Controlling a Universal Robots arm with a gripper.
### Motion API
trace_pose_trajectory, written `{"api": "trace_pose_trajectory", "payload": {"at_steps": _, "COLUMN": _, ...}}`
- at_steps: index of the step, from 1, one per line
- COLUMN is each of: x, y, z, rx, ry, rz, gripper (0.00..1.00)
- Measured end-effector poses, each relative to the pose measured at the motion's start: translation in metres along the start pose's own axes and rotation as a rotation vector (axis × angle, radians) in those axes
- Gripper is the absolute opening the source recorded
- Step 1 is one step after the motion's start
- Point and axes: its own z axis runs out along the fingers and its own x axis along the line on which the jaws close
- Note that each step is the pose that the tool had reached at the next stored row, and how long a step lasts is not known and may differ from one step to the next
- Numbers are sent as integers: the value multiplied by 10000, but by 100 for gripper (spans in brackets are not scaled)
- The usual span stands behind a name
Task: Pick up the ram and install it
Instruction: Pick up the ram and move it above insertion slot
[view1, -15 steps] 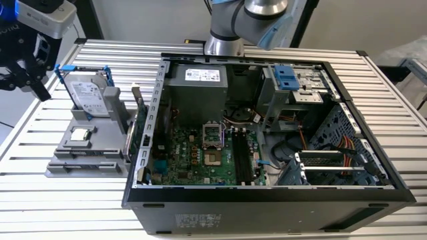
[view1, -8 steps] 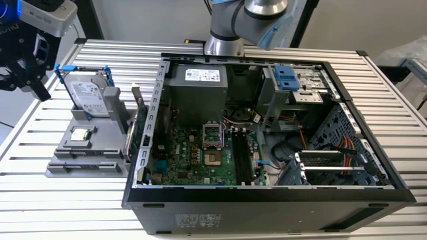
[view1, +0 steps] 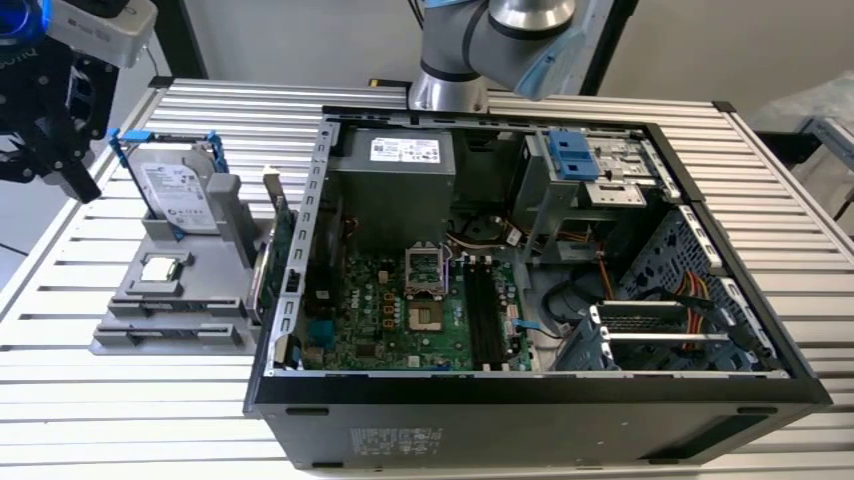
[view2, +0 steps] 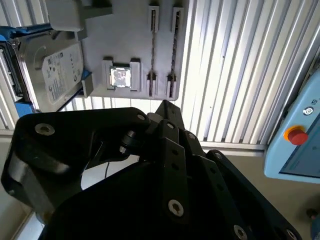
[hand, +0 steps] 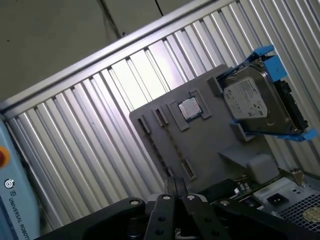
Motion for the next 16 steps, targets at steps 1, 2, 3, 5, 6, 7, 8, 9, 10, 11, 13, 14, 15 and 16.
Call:
{"api": "trace_pose_trajectory", "payload": {"at_steps": 1, "x": 0, "y": 0, "z": 0, "rx": -1, "ry": 4, "rz": -84, "gripper": 0}}
{"api": "trace_pose_trajectory", "payload": {"at_steps": 2, "x": 0, "y": 0, "z": 0, "rx": -3, "ry": 8, "rz": -170, "gripper": 0}}
{"api": "trace_pose_trajectory", "payload": {"at_steps": 3, "x": 0, "y": 0, "z": 0, "rx": -5, "ry": 13, "rz": -254, "gripper": 0}}
{"api": "trace_pose_trajectory", "payload": {"at_steps": 5, "x": 0, "y": 0, "z": 0, "rx": -8, "ry": 20, "rz": -423, "gripper": 0}}
{"api": "trace_pose_trajectory", "payload": {"at_steps": 6, "x": 0, "y": 0, "z": 0, "rx": -10, "ry": 24, "rz": -512, "gripper": 0}}
{"api": "trace_pose_trajectory", "payload": {"at_steps": 7, "x": 0, "y": 0, "z": 0, "rx": -11, "ry": 29, "rz": -598, "gripper": 0}}
{"api": "trace_pose_trajectory", "payload": {"at_steps": 8, "x": 0, "y": 0, "z": 0, "rx": -12, "ry": 33, "rz": -680, "gripper": 0}}
{"api": "trace_pose_trajectory", "payload": {"at_steps": 9, "x": 0, "y": 0, "z": 0, "rx": -14, "ry": 38, "rz": -768, "gripper": 0}}
{"api": "trace_pose_trajectory", "payload": {"at_steps": 10, "x": 0, "y": 0, "z": 0, "rx": -16, "ry": 42, "rz": -855, "gripper": 0}}
{"api": "trace_pose_trajectory", "payload": {"at_steps": 11, "x": 0, "y": 0, "z": 0, "rx": -17, "ry": 46, "rz": -940, "gripper": 0}}
{"api": "trace_pose_trajectory", "payload": {"at_steps": 13, "x": 0, "y": 0, "z": 0, "rx": -21, "ry": 54, "rz": -1105, "gripper": 0}}
{"api": "trace_pose_trajectory", "payload": {"at_steps": 14, "x": 0, "y": 0, "z": 0, "rx": -22, "ry": 58, "rz": -1184, "gripper": 0}}
{"api": "trace_pose_trajectory", "payload": {"at_steps": 15, "x": 0, "y": 0, "z": 0, "rx": -23, "ry": 62, "rz": -1265, "gripper": 0}}
{"api": "trace_pose_trajectory", "payload": {"at_steps": 16, "x": 0, "y": 0, "z": 0, "rx": -25, "ry": 67, "rz": -1365, "gripper": 0}}
